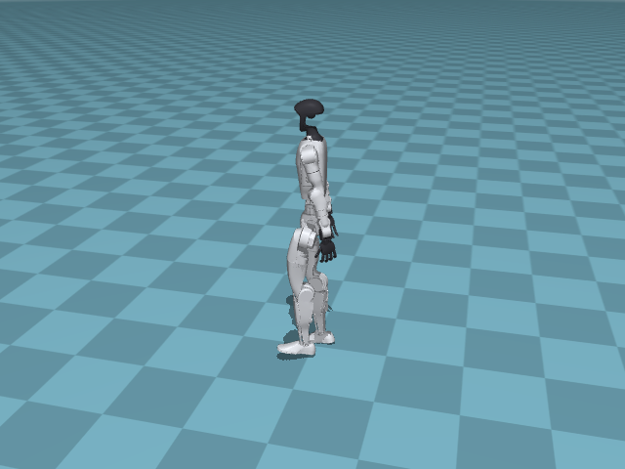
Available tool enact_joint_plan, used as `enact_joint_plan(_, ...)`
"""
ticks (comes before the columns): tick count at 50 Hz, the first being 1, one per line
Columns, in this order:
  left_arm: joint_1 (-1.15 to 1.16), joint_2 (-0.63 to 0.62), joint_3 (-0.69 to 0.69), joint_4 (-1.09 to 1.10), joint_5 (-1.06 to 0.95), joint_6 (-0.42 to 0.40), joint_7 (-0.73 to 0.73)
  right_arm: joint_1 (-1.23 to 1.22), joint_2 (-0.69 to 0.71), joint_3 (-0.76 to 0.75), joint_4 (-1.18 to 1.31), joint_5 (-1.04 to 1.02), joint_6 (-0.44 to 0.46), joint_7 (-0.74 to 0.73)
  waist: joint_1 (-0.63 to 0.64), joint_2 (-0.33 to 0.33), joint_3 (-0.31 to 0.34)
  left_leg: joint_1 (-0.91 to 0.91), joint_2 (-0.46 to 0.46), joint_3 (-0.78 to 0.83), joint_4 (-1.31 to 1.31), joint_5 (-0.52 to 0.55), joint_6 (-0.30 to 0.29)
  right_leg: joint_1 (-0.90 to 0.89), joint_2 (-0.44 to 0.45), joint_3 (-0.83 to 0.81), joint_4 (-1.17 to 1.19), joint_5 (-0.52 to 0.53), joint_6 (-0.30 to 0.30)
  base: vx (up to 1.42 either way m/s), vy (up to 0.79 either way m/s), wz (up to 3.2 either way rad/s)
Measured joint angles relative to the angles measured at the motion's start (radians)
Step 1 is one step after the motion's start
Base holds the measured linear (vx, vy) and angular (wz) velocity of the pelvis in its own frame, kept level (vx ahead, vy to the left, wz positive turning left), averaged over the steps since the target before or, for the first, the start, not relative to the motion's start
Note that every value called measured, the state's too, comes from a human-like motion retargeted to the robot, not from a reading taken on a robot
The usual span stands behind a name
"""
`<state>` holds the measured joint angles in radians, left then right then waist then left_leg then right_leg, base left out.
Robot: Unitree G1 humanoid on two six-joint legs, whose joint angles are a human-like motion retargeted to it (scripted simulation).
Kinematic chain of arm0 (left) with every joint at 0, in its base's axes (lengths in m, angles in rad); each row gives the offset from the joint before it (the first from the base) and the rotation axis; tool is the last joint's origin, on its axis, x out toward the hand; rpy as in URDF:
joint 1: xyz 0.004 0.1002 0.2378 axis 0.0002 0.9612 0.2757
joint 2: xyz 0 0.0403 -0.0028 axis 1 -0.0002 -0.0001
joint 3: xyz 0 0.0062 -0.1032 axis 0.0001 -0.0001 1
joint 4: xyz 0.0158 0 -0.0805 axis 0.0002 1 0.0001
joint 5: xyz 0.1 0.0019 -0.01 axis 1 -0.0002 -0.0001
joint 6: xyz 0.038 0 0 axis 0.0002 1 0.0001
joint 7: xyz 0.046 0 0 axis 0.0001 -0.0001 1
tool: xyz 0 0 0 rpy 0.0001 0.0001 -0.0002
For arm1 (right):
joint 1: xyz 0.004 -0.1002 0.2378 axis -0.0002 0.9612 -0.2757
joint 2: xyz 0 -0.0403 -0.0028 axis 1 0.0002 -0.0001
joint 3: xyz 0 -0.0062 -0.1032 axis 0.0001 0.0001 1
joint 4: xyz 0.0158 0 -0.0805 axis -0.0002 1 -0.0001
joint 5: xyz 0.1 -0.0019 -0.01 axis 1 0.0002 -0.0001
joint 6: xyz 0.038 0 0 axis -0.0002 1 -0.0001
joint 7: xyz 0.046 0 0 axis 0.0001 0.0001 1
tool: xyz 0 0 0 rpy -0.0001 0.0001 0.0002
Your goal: Upper body actions
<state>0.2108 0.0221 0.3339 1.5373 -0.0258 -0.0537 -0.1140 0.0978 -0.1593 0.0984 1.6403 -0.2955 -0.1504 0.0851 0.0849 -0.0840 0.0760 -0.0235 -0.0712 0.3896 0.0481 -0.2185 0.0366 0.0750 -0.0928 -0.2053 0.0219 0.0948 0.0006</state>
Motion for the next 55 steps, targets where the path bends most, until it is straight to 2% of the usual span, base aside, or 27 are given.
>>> enact_joint_plan(2,-0.02,0.04,-0.058,-0.018,0.068,0.014,-0.006,-0.019,-0.006,-0.007,-0.005,-0.03,0.005,0.015,-0.09,0.006,0.0,0.015,-0.012,-0.096,-0.008,-0.004,-0.005,0.013,-0.012,-0.097,-0.005,-0.001,0.01,-0.03,-0.01,2.18)
enact_joint_plan(3,-0.032,0.065,-0.094,-0.027,0.11,0.015,-0.011,-0.028,-0.01,-0.006,-0.01,-0.054,0.009,0.013,-0.179,0.008,-0.005,0.029,-0.017,-0.183,-0.014,-0.008,-0.018,0.024,-0.028,-0.184,-0.005,-0.006,0.02,-0.05,0.0,2.8)
enact_joint_plan(4,-0.037,0.084,-0.122,-0.034,0.142,0.014,-0.012,-0.033,-0.014,0.003,-0.014,-0.073,0.009,0.006,-0.203,0.009,-0.008,0.033,-0.019,-0.202,-0.017,-0.01,-0.022,0.027,-0.031,-0.205,-0.005,-0.009,0.022,-0.05,0.01,1.62)
enact_joint_plan(8,-0.065,0.165,-0.241,-0.077,0.319,0.015,0.01,-0.058,-0.019,0.037,-0.028,-0.134,0.011,-0.051,-0.181,0.015,-0.005,0.034,-0.014,-0.176,-0.017,-0.01,-0.02,0.027,-0.022,-0.178,-0.005,-0.011,0.017,-0.01,0.01,-0.16)
enact_joint_plan(12,-0.074,0.183,-0.285,-0.101,0.402,0.009,0.044,-0.063,-0.007,0.048,-0.041,-0.144,0.006,-0.058,-0.171,0.018,-0.008,0.035,-0.013,-0.163,-0.019,-0.011,-0.02,0.024,-0.013,-0.166,-0.006,-0.013,0.008,0.0,0.0,-0.16)
enact_joint_plan(18,-0.064,0.123,-0.255,-0.067,0.308,0.018,0.008,-0.058,0.011,0.065,-0.05,-0.151,0.006,-0.055,-0.138,0.016,-0.009,0.044,-0.007,-0.126,-0.022,-0.019,-0.025,0.012,-0.004,-0.129,0.002,-0.016,-0.001,0.0,0.0,-0.28)
enact_joint_plan(23,-0.048,0.082,-0.227,-0.043,0.275,0.037,0.007,-0.047,0.006,0.044,-0.045,-0.136,0.002,-0.063,-0.174,0.013,-0.018,0.072,-0.014,-0.156,-0.037,-0.036,-0.035,0.001,-0.018,-0.161,0.025,-0.03,0.002,0.01,0.0,0.27)
enact_joint_plan(30,-0.043,0.096,-0.194,-0.045,0.243,0.028,0.005,-0.033,-0.007,-0.001,-0.023,-0.024,-0.001,-0.032,-0.048,0.01,-0.015,0.063,0.006,-0.042,-0.03,-0.035,-0.039,-0.032,-0.001,-0.046,0.042,-0.026,-0.011,0.01,0.0,-0.77)
enact_joint_plan(33,-0.05,0.098,-0.185,-0.032,0.246,0.035,0.013,-0.043,-0.006,-0.026,-0.01,-0.002,0.008,-0.023,-0.095,0.009,-0.023,0.048,-0.001,-0.089,-0.026,-0.029,-0.037,-0.014,-0.006,-0.094,0.021,-0.024,-0.006,-0.05,0.01,0.73)
enact_joint_plan(37,-0.089,0.087,-0.13,0.055,0.18,0.067,-0.021,-0.08,0.005,-0.085,0.027,0.088,0.048,-0.012,-0.215,0.016,-0.073,0.011,-0.02,-0.196,-0.022,-0.012,-0.03,0.004,-0.018,-0.21,-0.015,-0.018,0.004,0.0,0.04,1.29)
enact_joint_plan(41,-0.199,0.135,-0.129,0.114,0.03,0.194,-0.141,-0.177,0.022,-0.126,0.033,0.266,0.086,0.039,-0.196,0.016,-0.1,0.008,-0.016,-0.184,-0.021,-0.013,-0.031,-0.003,-0.03,-0.193,-0.006,-0.019,0.016,-0.01,0.01,-0.05)
enact_joint_plan(43,-0.268,0.159,-0.124,0.108,-0.031,0.225,-0.165,-0.241,0.038,-0.142,0.018,0.319,0.103,0.048,-0.192,0.016,-0.11,0.011,-0.016,-0.184,-0.02,-0.012,-0.031,0.0,-0.029,-0.194,-0.005,-0.019,0.015,0.0,0.0,0.0)
enact_joint_plan(47,-0.438,0.211,-0.125,0.065,-0.098,0.203,-0.131,-0.405,0.07,-0.147,-0.02,0.331,0.122,0.077,-0.19,0.022,-0.151,0.011,-0.017,-0.189,-0.019,-0.012,-0.029,0.002,-0.026,-0.197,-0.006,-0.02,0.013,-0.01,0.08,0.05)
enact_joint_plan(55,-0.834,0.292,-0.143,-0.017,-0.07,0.152,-0.076,-0.751,0.126,-0.196,-0.116,0.335,0.122,0.173,-0.177,0.016,-0.223,0.007,-0.02,-0.198,-0.015,-0.012,-0.03,0.003,-0.025,-0.206,-0.004,-0.024,0.012,0.01,0.02,0.03)
